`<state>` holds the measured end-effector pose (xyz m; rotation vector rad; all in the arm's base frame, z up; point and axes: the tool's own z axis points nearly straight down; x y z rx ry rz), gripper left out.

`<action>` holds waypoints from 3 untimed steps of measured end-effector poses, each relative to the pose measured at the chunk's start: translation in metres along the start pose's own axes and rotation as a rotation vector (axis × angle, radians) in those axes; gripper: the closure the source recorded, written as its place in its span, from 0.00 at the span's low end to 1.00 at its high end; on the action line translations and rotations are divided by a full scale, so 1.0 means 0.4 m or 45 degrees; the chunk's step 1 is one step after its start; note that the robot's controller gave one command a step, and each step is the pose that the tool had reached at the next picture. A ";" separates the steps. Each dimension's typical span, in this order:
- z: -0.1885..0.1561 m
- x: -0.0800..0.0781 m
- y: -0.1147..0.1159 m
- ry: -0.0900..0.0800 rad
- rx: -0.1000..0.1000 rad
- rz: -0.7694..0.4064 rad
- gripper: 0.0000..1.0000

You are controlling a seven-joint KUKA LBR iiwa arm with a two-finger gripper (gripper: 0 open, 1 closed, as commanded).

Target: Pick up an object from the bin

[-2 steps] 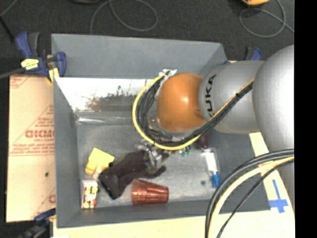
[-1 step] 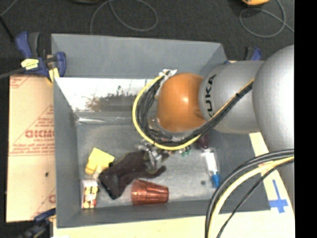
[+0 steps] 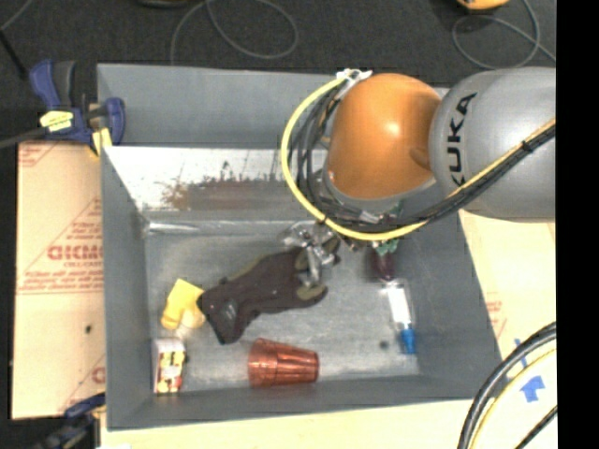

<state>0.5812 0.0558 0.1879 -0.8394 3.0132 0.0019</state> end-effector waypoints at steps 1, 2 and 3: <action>0.000 0.000 0.000 0.000 0.000 0.000 1.00; 0.025 0.008 0.002 -0.007 0.005 -0.055 1.00; -0.382 -0.003 -0.003 -0.002 0.001 -0.013 1.00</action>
Offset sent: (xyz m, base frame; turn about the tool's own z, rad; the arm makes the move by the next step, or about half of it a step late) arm -0.0245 -0.0078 -0.0661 -0.2126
